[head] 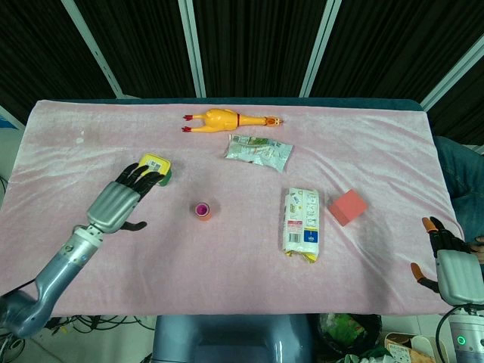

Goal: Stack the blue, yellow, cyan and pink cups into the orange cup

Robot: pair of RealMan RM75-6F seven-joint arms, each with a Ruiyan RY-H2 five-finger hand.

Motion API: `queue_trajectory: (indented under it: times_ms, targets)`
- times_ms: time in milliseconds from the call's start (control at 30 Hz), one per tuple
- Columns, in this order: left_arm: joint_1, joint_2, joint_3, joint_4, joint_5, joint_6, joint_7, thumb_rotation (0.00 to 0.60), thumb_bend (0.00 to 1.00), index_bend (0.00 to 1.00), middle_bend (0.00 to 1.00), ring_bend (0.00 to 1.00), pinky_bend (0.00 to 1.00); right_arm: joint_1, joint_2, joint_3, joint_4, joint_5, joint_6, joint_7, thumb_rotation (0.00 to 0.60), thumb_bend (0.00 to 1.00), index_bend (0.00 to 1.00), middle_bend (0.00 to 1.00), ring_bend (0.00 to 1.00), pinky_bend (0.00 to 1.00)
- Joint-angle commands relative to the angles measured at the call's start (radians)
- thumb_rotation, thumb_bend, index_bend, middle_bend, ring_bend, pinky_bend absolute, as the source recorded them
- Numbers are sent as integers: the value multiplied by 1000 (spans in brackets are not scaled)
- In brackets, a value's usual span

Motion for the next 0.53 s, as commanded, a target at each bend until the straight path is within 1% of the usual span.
queue_trajectory:
  times_ms: [33,67,167,233,400,533]
  targets:
    - [83,68,48,-70,21,88,27,600,37,86,113,0,23,-1,-3,-2,3,-6,5,-5,600,235,57,62,167,228]
    - [95,76,55,-74,25,100,27,600,38,86,114,0,23,-2,-3,-2,3,-7,6,-5,600,235,57,62,167,228]
    - [180,119,106,-90,77,191,15,600,37,87,114,0,24,-2,-6,-1,6,-10,11,-4,600,234,57,62,167,228]
    - [221,126,126,-82,92,228,7,600,37,87,113,0,24,-3,-7,0,7,-10,13,-2,600,234,56,62,167,228]
    - [295,110,152,-42,101,277,-21,600,37,88,112,0,24,-5,-6,2,11,-23,25,9,600,235,55,61,166,228]
    - [352,99,158,-20,114,333,-62,600,37,88,111,0,25,-6,-10,5,20,-31,36,13,600,234,51,59,164,228]
